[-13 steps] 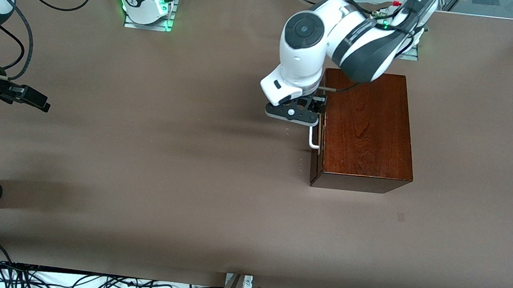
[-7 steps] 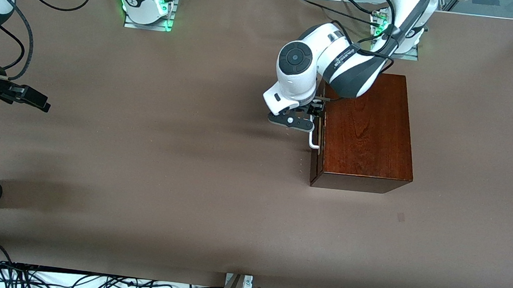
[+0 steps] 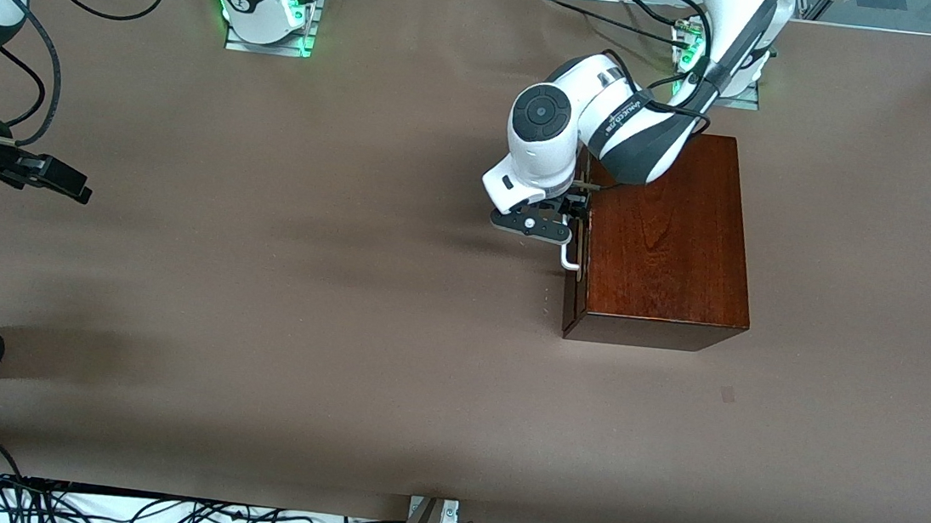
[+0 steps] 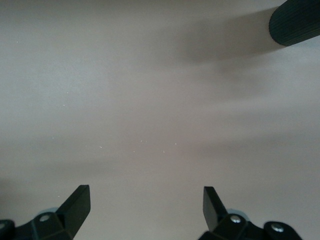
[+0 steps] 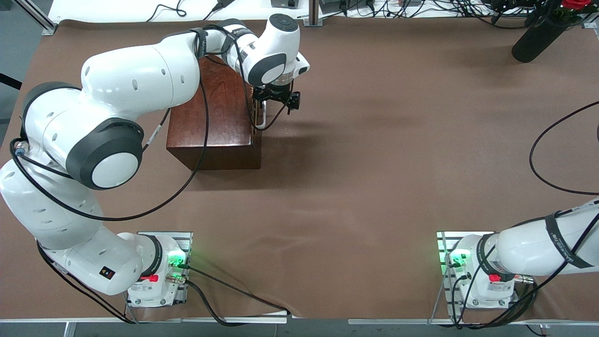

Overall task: Open drawer, take yellow block, close drawer
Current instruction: 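Close the left gripper around the white drawer handle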

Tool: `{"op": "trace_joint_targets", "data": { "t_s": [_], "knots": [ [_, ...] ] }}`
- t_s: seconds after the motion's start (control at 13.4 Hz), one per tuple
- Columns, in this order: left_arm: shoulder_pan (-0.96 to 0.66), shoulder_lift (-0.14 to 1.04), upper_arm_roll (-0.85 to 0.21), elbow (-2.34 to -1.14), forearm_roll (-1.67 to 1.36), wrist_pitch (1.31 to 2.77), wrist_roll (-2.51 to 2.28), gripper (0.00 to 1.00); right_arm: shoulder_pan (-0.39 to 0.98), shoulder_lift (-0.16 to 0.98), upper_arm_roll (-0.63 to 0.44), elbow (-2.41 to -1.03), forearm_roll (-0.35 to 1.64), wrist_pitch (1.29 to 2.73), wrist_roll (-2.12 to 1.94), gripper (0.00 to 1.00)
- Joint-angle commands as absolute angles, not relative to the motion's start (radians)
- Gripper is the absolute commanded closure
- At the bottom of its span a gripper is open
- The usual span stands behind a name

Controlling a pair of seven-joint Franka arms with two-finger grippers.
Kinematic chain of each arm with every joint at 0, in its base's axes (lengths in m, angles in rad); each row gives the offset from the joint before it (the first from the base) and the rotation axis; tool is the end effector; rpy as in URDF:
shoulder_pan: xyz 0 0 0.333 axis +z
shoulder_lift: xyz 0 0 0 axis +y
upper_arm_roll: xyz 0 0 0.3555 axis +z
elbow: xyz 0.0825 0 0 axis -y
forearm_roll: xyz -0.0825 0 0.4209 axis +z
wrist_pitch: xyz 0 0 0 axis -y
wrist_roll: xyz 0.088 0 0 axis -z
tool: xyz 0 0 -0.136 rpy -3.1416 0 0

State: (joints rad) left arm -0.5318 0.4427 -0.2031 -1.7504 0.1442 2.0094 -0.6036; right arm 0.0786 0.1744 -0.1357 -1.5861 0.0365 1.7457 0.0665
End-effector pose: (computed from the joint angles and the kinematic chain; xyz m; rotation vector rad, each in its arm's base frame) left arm 0.5187 -0.4389 0.2960 -2.9872 0.2883 0.1689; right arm 0.6570 -0.0272 0.5341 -3.1227 0.2006 0.0207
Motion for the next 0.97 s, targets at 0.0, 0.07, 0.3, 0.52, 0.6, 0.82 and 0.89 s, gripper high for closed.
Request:
{"op": "trace_joint_targets", "data": {
  "t_s": [0.0,0.07,0.3,0.52,0.6,0.82,0.89],
  "knots": [
    [-0.526,0.442,-0.196,-1.769,0.209,2.033,-0.612,0.00,0.077,0.178,-0.137,-1.582,0.057,1.738,0.049,0.00],
    [-0.526,0.440,-0.196,-1.766,0.209,2.036,-0.612,0.00,0.077,0.178,-0.137,-1.582,0.057,1.738,0.049,0.00],
    [-0.525,0.452,-0.193,-1.766,0.209,2.071,-0.612,0.00,0.077,0.178,-0.137,-1.582,0.057,1.738,0.049,0.00],
    [-0.525,0.474,-0.178,-1.770,0.210,2.095,-0.612,0.00,0.077,0.179,-0.137,-1.582,0.057,1.738,0.049,0.00],
    [-0.525,0.480,-0.176,-1.772,0.209,2.097,-0.614,0.00,0.077,0.179,-0.137,-1.582,0.057,1.738,0.049,0.00],
    [-0.525,0.483,-0.176,-1.770,0.209,2.091,-0.669,0.00,0.077,0.179,-0.137,-1.580,0.057,1.738,0.049,0.00],
    [-0.525,0.480,-0.176,-1.766,0.209,2.085,-0.679,0.00,0.078,0.179,-0.135,-1.582,0.057,1.738,0.049,0.00]
  ]
}}
